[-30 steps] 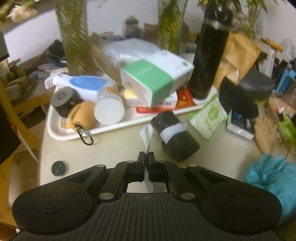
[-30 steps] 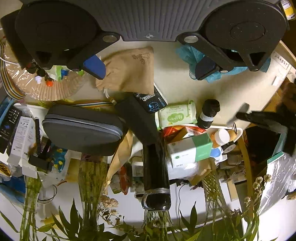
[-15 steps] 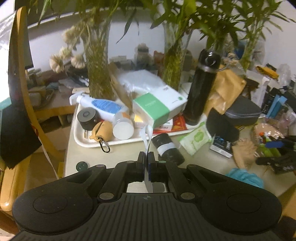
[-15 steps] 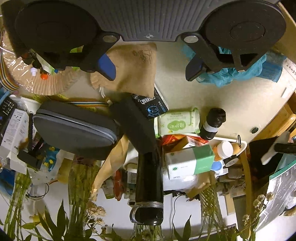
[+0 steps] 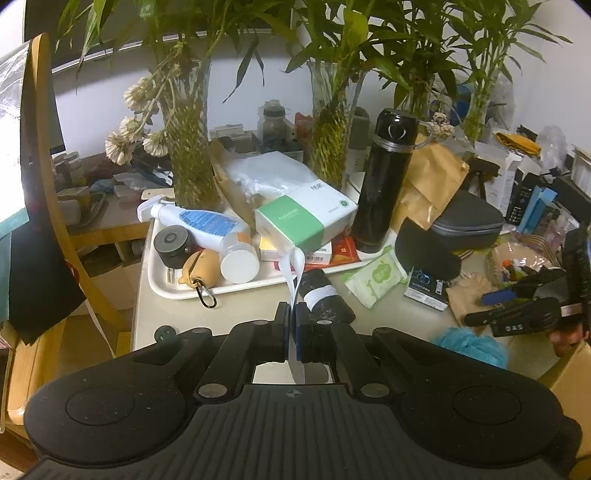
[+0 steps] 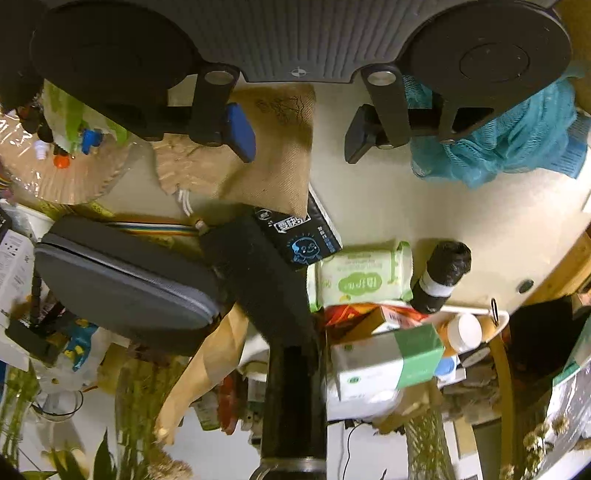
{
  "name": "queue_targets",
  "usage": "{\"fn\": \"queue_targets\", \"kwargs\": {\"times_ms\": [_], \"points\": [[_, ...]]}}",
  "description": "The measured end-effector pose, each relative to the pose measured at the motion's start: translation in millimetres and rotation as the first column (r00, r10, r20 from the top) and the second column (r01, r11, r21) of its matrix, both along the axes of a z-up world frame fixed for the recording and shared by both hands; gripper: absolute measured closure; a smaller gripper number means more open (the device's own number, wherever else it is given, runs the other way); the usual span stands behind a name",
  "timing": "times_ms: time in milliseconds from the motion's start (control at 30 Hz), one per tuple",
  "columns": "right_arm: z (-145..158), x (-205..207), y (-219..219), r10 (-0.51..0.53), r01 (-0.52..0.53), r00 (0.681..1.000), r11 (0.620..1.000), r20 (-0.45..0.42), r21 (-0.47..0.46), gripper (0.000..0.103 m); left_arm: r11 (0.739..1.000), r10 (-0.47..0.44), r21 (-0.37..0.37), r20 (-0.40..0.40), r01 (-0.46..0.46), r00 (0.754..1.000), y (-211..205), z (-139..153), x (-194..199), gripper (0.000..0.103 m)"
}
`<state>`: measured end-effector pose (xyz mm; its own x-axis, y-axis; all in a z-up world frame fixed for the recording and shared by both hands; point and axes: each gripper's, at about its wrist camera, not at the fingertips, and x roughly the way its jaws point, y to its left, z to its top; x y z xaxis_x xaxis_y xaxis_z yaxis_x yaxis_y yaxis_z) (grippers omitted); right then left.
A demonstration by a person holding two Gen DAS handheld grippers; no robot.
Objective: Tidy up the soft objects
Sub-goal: 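Grasp the tan burlap pouch with the right gripper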
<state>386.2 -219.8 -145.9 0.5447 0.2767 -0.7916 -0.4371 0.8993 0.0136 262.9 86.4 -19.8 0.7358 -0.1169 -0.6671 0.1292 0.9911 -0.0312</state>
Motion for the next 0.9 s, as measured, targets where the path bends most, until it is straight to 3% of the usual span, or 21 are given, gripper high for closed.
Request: {"fn": "queue_targets", "kwargs": {"times_ms": [333, 400, 500, 900], "points": [[-21.3, 19.5, 2.9, -0.029, 0.028, 0.999, 0.998, -0.032, -0.052, 0.065, 1.0, 0.011, 0.013, -0.026, -0.01, 1.0, 1.7, -4.8, 2.1, 0.099], [-27.2, 21.8, 4.1, -0.034, 0.031, 0.998, 0.997, -0.046, -0.074, 0.085, 1.0, 0.005, 0.015, -0.027, -0.005, 1.0, 0.0, -5.1, 1.9, 0.099], [-27.2, 21.6, 4.9, -0.044, 0.04, 0.998, 0.995, -0.044, -0.087, 0.098, 1.0, -0.007, 0.019, -0.03, 0.007, 1.0, -2.6, -6.1, 1.7, 0.099], [31.5, 11.8, -13.0, -0.111, 0.11, 0.993, 0.993, 0.031, 0.033, 0.099, 0.999, -0.027, 0.023, -0.024, 0.027, 0.999, -10.0, -2.7, -2.1, 0.099]]}}
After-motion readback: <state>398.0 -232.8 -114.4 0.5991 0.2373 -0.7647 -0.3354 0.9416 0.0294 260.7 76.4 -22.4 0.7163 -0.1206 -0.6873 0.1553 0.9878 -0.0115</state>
